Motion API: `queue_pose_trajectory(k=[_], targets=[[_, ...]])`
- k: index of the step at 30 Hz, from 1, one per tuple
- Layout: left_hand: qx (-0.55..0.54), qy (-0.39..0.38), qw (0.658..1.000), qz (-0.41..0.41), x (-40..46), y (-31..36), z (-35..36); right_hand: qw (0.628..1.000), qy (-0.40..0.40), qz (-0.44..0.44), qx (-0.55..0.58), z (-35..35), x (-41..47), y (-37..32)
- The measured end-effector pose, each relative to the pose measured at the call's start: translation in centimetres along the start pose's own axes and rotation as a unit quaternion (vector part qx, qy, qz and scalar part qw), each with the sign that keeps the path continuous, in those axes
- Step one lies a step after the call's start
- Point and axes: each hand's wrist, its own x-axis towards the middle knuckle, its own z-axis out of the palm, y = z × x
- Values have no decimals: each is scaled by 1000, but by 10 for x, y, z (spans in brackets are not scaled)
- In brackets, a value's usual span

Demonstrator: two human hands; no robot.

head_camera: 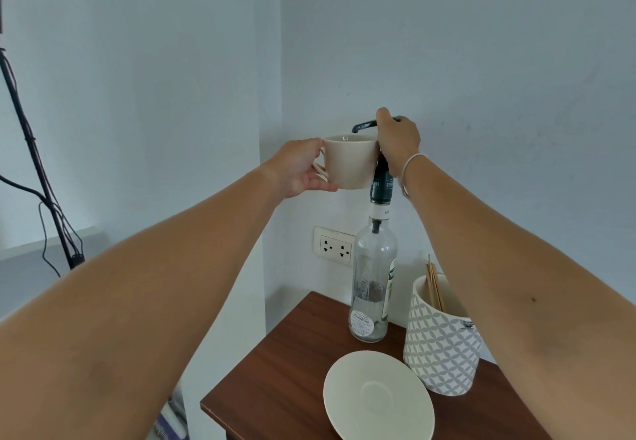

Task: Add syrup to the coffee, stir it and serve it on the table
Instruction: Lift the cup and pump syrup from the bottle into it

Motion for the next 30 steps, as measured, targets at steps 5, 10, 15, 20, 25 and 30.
queue_pose_trajectory(k=[5, 10, 15, 20, 25, 30], targets=[[0, 1, 1000, 0, -1, 1, 0, 1000, 1, -4, 0, 0, -1, 0], [-2, -2, 1000, 0, -2, 0, 1, 1000, -1, -5, -1, -1, -3, -1], [-3, 0, 1000, 1, -2, -1, 1, 1000, -3, -3, -6, -1, -5, -1], [5, 0, 1000, -4, -2, -2, 0, 1000, -5, 1, -4, -2, -7, 1], [3, 2, 1000, -3, -2, -3, 1, 1000, -4, -1, -12, -2, -7, 1], [-2, 1, 1000, -5, -1, -5, 0, 1000, -5, 0, -15, -3, -9, 2]])
